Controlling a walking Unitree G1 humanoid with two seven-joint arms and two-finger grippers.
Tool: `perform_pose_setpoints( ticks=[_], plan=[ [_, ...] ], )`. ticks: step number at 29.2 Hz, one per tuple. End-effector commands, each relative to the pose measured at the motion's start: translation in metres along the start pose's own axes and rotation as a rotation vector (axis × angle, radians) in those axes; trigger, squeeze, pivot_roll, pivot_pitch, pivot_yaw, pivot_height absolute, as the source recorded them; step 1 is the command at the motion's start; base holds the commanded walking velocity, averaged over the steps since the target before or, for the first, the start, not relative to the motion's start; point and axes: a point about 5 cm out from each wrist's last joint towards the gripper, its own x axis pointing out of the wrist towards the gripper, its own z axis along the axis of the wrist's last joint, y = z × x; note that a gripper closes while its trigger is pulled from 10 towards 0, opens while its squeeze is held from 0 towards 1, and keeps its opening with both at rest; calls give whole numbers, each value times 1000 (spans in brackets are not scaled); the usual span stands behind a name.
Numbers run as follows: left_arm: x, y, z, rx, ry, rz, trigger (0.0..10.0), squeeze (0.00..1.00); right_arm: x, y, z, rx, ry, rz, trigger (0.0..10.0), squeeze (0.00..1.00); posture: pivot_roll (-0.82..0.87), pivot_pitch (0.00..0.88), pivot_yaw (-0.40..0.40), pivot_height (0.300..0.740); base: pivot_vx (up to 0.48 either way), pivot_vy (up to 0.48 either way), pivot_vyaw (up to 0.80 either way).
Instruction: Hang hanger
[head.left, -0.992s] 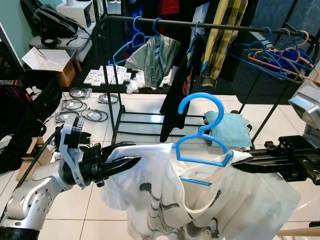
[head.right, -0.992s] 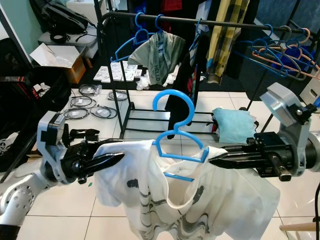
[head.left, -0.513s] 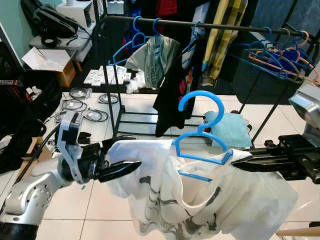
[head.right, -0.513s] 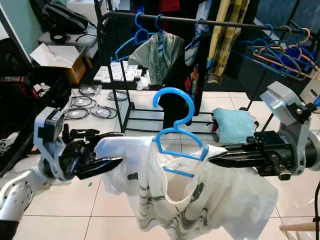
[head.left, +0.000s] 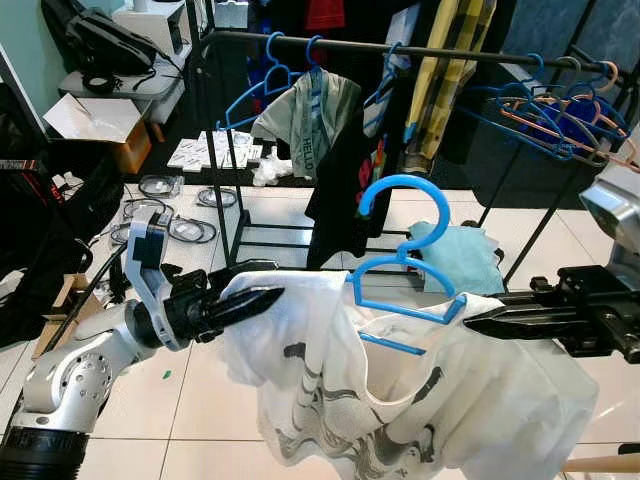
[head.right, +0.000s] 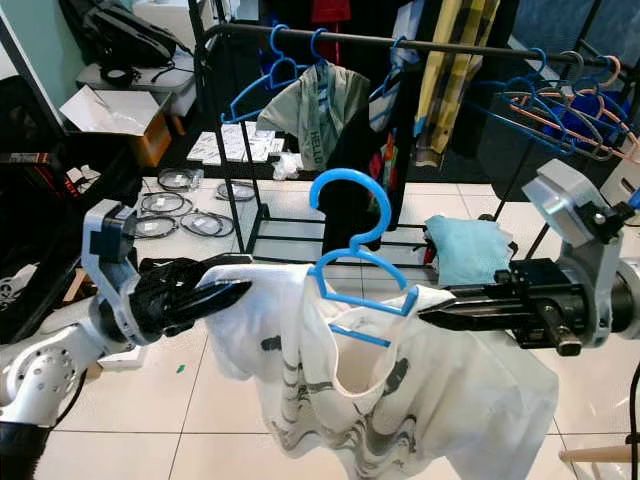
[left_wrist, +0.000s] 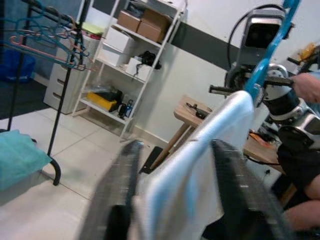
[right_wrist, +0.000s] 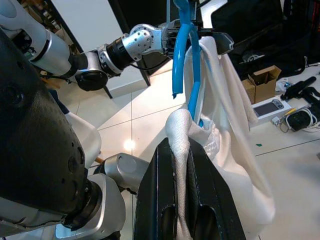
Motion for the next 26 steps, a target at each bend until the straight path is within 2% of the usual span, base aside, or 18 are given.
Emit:
perform_pose_setpoints(
  ticks=[1,11,18,21,22,26],
  plan=[
    [-42,22,4,-17,-36,264,0,0,-15,5,13,-61,-36,-21,0,0,-80,79,-31,740,0,0,0],
    [-40,17,6,-20,-35,222,0,0,-15,4,13,-62,-42,-26,0,0,-80,79,-31,740,0,0,0],
    [-40,4,8,-41,-18,100,0,0,-16,3,14,-64,-45,-36,0,0,-81,79,-34,740,0,0,0],
    [-42,-7,7,-58,14,21,0,0,-16,2,14,-64,-45,-38,0,0,-80,78,-35,740,0,0,0],
    [-44,-11,5,-59,48,4,10000,0,-16,2,14,-65,-45,-39,0,0,-81,78,-35,740,0,0,0],
    [-47,-12,4,-52,64,8,10000,0,-17,2,14,-65,-44,-40,0,0,-83,78,-35,740,0,0,0]
  ],
)
